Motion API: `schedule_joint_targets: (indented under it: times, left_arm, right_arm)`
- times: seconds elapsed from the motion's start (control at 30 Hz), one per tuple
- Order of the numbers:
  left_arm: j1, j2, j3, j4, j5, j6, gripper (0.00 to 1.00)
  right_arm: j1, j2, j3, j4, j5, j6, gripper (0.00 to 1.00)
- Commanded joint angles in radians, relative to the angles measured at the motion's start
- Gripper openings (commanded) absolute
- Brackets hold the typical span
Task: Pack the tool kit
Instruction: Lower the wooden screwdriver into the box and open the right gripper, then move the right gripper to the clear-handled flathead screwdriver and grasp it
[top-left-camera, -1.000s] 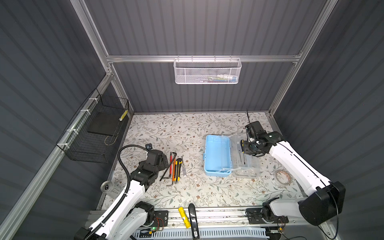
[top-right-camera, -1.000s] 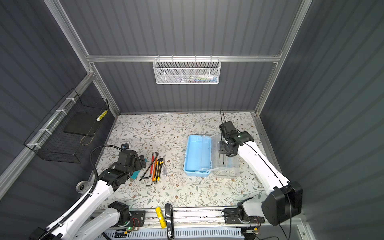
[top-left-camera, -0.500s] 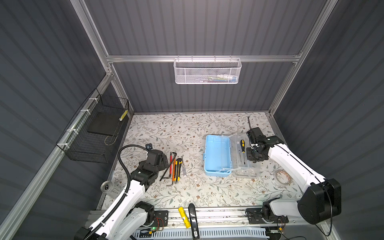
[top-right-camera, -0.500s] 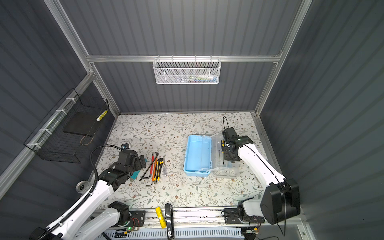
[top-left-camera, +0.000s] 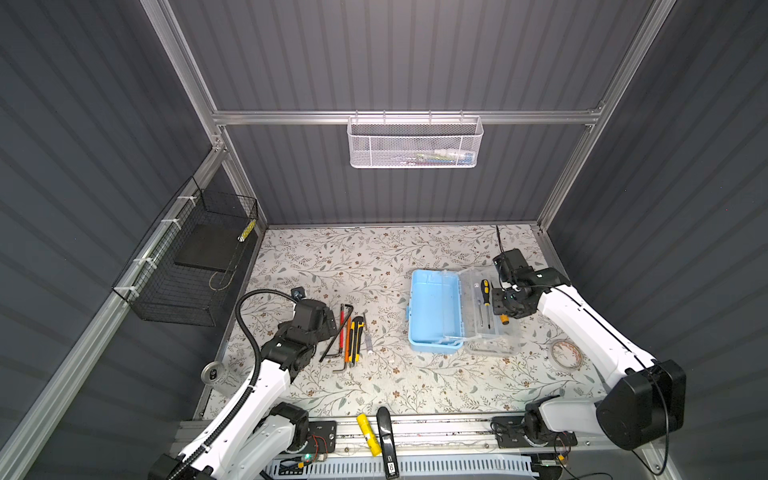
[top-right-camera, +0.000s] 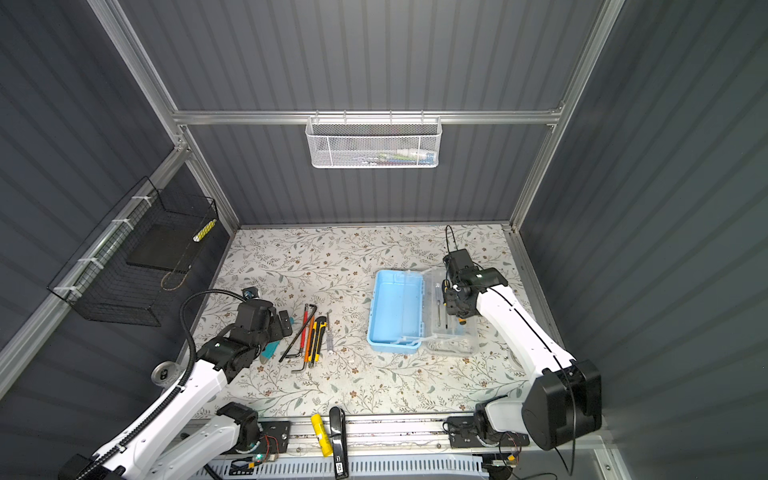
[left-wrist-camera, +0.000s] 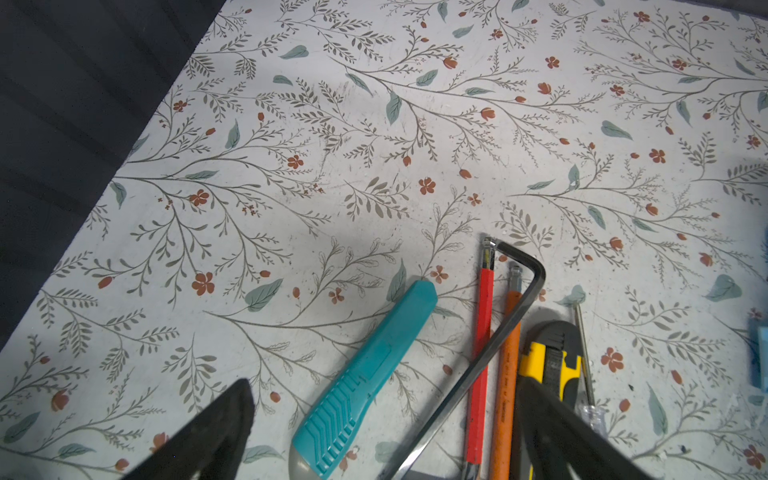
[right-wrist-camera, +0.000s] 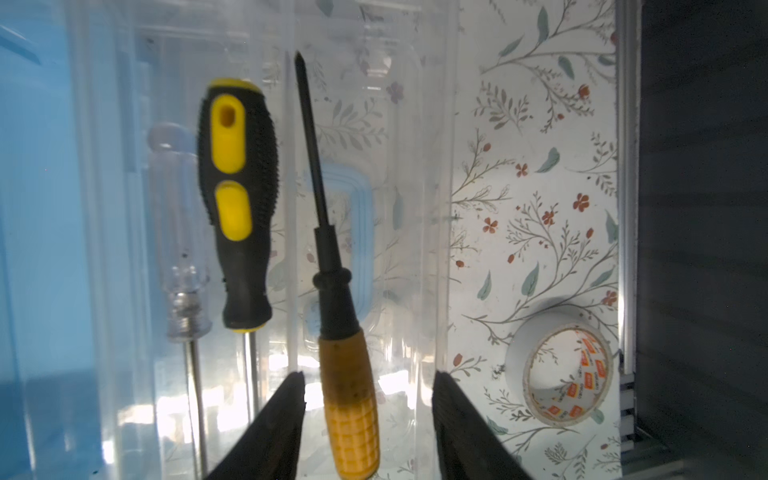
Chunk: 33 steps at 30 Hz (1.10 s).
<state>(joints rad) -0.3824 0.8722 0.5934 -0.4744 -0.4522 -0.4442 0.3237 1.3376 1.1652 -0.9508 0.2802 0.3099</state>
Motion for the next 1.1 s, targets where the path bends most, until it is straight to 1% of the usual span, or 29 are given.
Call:
schedule_joint_targets:
  times: [0.0,0.1,0.13,0.17,0.3,0.43,0.5,0.67,0.87,1.07]
  left_arm:
    - [0.007,-0.02,-0.005,0.002,0.004,0.013,0.99]
    - [0.007,-0.028,-0.007,-0.001,0.0,0.012,0.99]
    - [0.007,-0.031,-0.008,-0.001,-0.002,0.01,0.99]
    - [0.007,-0.032,-0.009,-0.001,-0.002,0.01,1.0]
    - [0.007,-0.032,-0.008,-0.003,-0.005,0.007,1.0]
    - [0.007,-0.032,-0.008,-0.005,-0.006,0.007,0.99]
    - [0.007,-0.036,-0.009,-0.006,-0.009,0.005,1.0]
    - [0.007,-0.043,-0.011,-0.004,-0.008,0.006,1.0]
    - [0.007,-0.041,-0.011,-0.006,-0.008,0.006,0.99]
    - [0.007,-0.042,-0.012,-0.005,-0.007,0.006,0.99]
  right_arm:
    - [0.104,0.001,0.075,0.019,-0.012,0.0,0.53]
    - [0.238,0.053,0.107,0.122,-0.079,0.01,0.54]
    - [0.268,0.074,0.116,0.146,-0.091,0.017,0.54]
    - [0.315,0.107,0.129,0.191,-0.12,0.023,0.54]
    - [0.439,0.247,0.177,0.323,-0.239,0.052,0.53]
    - [0.547,0.406,0.26,0.378,-0.279,0.069,0.53]
    - [0.592,0.487,0.313,0.366,-0.286,0.065,0.53]
    - [0.664,0.623,0.384,0.362,-0.281,0.041,0.53]
    - [0.692,0.715,0.427,0.367,-0.304,0.03,0.53]
    - [0.727,0.803,0.497,0.34,-0.3,0.01,0.53]
